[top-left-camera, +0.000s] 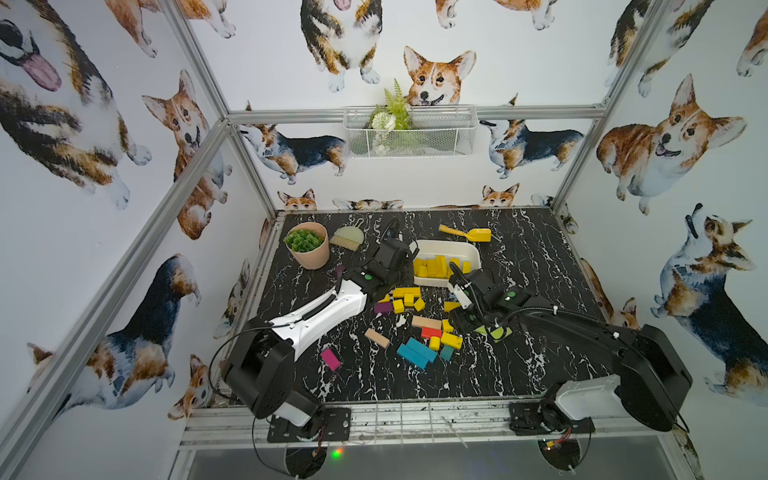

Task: Pick out the yellow building blocks
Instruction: Pick up the building block from the center of the board.

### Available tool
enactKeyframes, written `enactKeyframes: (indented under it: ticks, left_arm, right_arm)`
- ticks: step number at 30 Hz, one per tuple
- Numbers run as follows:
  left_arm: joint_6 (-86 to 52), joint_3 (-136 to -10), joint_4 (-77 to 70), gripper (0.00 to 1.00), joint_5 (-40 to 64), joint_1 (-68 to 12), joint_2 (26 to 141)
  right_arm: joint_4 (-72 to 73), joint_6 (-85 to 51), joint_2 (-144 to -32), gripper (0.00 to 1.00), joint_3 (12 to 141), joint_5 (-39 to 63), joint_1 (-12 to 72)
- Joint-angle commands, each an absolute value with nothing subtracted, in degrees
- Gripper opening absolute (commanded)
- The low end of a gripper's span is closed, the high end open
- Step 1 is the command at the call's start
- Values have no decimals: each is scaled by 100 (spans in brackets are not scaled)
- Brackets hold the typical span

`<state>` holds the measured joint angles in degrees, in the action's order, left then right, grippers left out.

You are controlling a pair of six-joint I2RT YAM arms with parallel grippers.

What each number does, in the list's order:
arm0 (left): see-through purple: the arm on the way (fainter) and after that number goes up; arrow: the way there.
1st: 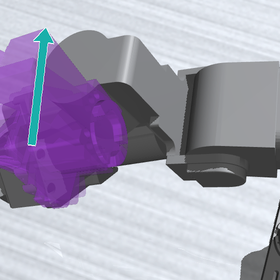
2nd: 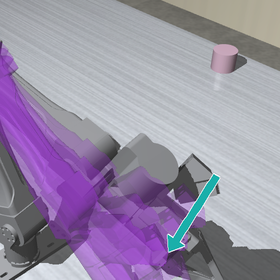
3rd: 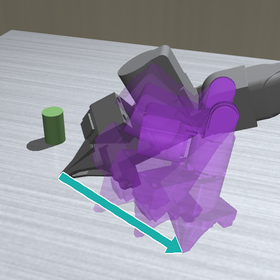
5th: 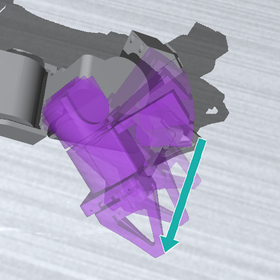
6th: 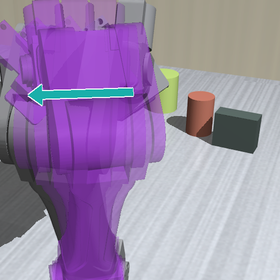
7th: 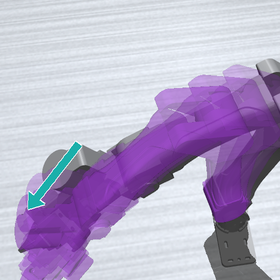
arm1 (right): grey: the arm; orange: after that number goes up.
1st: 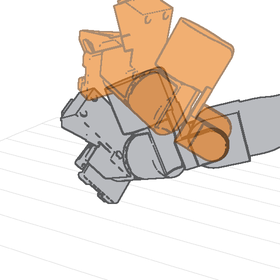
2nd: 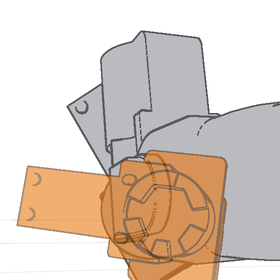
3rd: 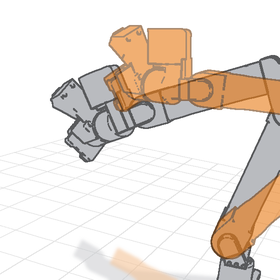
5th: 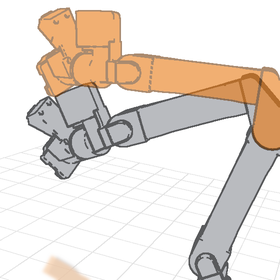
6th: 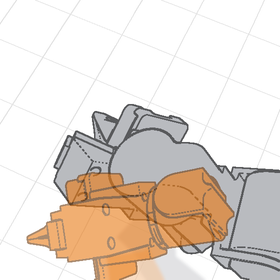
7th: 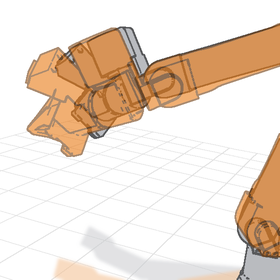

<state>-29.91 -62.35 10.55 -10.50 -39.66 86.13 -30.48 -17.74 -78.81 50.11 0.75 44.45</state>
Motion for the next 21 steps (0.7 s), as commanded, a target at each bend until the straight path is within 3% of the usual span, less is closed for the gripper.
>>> enactKeyframes:
  ticks: [1,14,21]
  left_arm:
    - [-3368,-5942,551,45,-1111,-3964,8385]
    - [-3490,-5642,439,43,-1327,-3958,8069]
    - [-3425,-5616,433,43,-1436,-3961,8002]
  right_arm:
    - [-2828,-2622,-8001,64,5019,-85,4510]
    - [-2748,-3489,-9163,66,5517,-326,4671]
    - [-2887,-3505,-9546,57,5739,-405,4668]
